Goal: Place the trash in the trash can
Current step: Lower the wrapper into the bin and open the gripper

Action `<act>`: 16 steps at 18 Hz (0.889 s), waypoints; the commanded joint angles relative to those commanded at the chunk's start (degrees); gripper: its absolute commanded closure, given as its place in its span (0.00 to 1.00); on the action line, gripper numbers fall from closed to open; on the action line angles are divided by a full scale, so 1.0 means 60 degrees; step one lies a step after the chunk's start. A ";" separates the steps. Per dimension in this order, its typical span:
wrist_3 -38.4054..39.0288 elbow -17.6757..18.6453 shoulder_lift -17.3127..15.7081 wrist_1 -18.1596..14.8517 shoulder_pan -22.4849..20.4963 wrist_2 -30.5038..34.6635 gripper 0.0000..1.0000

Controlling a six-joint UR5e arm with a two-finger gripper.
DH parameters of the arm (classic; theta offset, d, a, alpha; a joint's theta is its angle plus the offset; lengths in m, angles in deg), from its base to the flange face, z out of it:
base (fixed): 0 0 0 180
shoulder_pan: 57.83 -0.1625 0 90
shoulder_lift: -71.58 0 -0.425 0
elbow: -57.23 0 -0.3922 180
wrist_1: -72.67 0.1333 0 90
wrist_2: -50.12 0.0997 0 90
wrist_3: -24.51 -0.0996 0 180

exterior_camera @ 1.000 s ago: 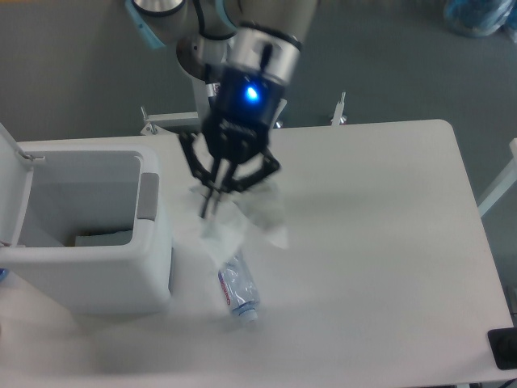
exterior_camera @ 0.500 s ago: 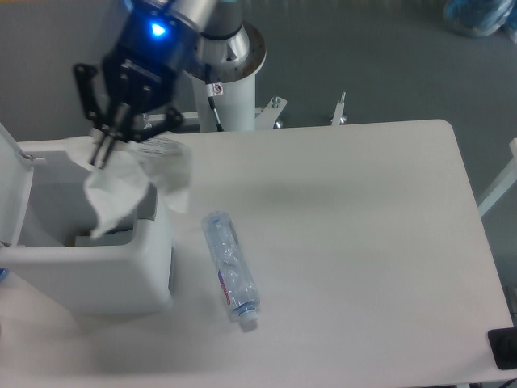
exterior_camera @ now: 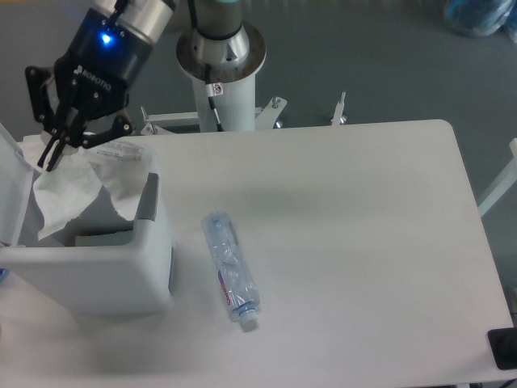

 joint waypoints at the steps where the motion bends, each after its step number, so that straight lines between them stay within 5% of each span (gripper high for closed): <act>1: 0.0000 -0.0058 0.0146 0.0059 0.0015 0.0000 1.00; 16: 0.0000 0.1127 -0.0101 0.0030 0.0205 0.0073 1.00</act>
